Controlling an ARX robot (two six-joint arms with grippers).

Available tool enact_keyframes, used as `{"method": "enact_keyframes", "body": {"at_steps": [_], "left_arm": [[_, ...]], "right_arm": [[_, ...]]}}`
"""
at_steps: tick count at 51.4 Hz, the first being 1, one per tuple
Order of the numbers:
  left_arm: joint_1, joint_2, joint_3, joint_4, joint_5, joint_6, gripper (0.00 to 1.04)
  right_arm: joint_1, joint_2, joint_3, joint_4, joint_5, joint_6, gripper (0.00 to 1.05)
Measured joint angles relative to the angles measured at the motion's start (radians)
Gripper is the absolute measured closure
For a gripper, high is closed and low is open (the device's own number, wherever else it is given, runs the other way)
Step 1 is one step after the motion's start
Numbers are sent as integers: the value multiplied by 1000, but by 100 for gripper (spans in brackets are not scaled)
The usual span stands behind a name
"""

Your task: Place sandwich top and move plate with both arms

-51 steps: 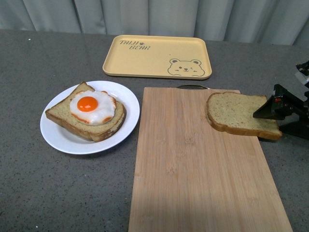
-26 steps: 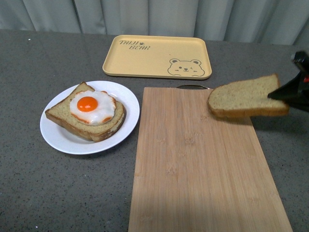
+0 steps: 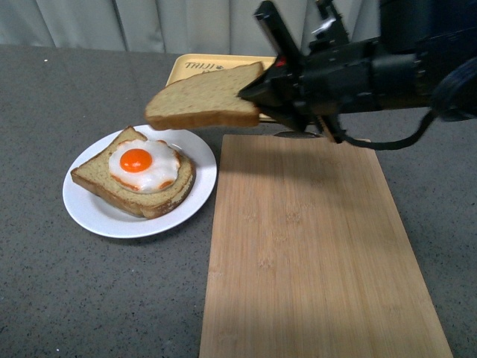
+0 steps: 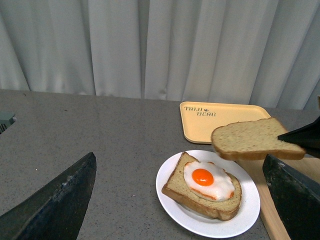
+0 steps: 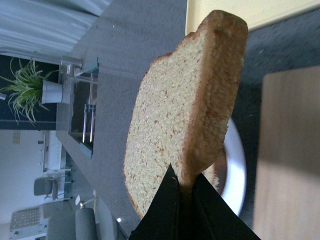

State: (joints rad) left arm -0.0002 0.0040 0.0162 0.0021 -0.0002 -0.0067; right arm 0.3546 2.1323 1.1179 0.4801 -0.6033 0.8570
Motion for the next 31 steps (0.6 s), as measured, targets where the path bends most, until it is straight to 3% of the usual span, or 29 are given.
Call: {"method": "enact_keyframes", "body": {"at_steps": [9, 31], "left_arm": [[0, 0, 0, 0, 0, 0, 7], [0, 0, 0, 0, 0, 0, 7]], "right_arm": [[133, 131, 148, -39, 29, 68, 103], [203, 198, 266, -170, 85, 86, 103]]}}
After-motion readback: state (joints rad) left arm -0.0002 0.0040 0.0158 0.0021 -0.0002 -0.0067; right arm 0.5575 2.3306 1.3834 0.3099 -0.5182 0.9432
